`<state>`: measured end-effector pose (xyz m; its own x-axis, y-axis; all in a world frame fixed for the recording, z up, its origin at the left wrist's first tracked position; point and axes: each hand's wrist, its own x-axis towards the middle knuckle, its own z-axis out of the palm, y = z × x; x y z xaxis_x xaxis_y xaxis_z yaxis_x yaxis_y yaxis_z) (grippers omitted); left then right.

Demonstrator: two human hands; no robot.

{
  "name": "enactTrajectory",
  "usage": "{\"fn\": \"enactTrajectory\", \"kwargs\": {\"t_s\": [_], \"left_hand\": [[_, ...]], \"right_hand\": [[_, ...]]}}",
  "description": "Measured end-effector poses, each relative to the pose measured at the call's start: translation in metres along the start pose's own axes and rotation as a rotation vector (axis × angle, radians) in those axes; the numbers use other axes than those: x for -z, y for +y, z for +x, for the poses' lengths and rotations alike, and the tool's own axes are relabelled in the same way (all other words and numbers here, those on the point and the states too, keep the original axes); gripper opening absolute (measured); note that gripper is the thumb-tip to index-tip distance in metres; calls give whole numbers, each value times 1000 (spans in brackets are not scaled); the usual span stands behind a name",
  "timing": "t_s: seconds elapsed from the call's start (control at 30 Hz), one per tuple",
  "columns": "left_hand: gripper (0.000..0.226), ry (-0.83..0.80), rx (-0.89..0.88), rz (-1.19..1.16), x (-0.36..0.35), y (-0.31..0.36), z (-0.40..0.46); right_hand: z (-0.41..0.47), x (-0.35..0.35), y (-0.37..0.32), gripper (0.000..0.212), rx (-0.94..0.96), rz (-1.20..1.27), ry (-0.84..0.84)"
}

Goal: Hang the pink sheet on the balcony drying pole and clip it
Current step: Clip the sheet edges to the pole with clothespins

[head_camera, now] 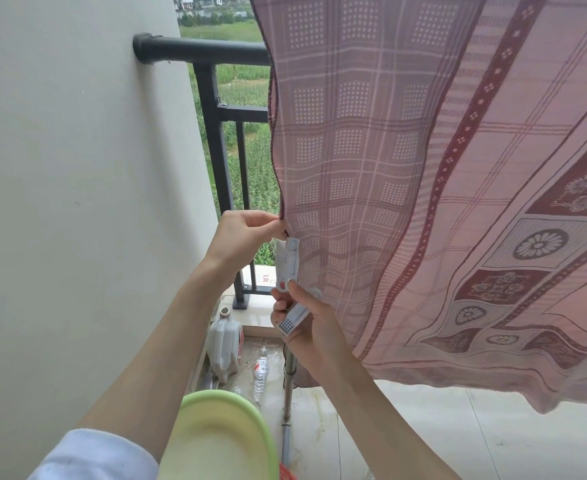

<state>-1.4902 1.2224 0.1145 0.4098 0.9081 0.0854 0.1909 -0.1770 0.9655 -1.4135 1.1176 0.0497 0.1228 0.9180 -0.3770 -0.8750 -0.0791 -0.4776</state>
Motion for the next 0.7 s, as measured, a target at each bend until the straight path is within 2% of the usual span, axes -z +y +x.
{"fn": "enactTrajectory", "kwargs": {"t_s": [0.13, 0.23, 0.37, 0.47, 0.53, 0.6, 0.67, 0.7], "left_hand": [[9, 13, 3, -36, -3, -3, -1], [9, 49, -2, -42, -3, -4, -1], [11, 80, -42, -106, -6, -11, -5], [8, 107, -33, -162, -7, -40, -10], [14, 98, 33, -144, -8, -77, -14], [21, 59, 131, -105, -12, -123, -20], [26, 8, 219, -43, -20, -171, -28], [27, -20, 260, -14, -26, -192, -32]], "right_hand": [[4, -1, -6, 17, 14, 90, -20], [7, 0, -5, 22, -17, 63, -70], [14, 8, -3, 17, -37, -10, -131], [16, 27, 1, 32, -42, -84, -140], [20, 50, 7, 34, -62, -151, -53], [29, 82, 15, 22, -71, -320, 96], [43, 112, 24, 7, -42, -645, 273], [51, 125, 28, 9, -14, -827, 344]]}}
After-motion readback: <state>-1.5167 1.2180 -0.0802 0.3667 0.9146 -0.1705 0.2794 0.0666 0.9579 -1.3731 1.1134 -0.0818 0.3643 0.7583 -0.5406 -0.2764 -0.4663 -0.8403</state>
